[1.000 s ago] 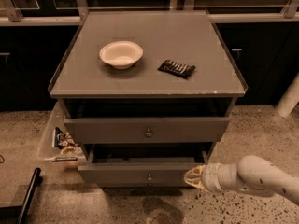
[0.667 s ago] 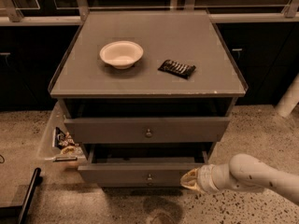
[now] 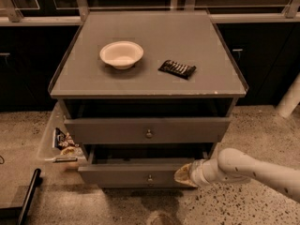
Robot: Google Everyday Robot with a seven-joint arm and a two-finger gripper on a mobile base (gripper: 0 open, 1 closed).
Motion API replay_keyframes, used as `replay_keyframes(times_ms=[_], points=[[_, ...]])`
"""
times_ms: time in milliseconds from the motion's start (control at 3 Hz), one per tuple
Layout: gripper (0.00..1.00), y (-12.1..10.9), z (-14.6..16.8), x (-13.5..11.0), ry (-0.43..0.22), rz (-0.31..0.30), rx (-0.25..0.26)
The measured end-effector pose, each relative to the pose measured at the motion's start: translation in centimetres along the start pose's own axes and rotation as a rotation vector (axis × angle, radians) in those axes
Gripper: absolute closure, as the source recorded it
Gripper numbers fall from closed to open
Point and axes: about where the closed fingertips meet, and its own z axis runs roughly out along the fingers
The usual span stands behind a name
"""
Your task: Close middle drawer
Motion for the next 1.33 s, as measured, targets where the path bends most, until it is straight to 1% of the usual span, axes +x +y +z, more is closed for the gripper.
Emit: replay_keyframes(times_ms=[333, 1333], points=[[0.81, -0.07, 0.02, -0.04, 0.000, -0.001, 0.001], [0.12, -0.06, 0.03, -0.04, 0.000, -0.001, 0.000]])
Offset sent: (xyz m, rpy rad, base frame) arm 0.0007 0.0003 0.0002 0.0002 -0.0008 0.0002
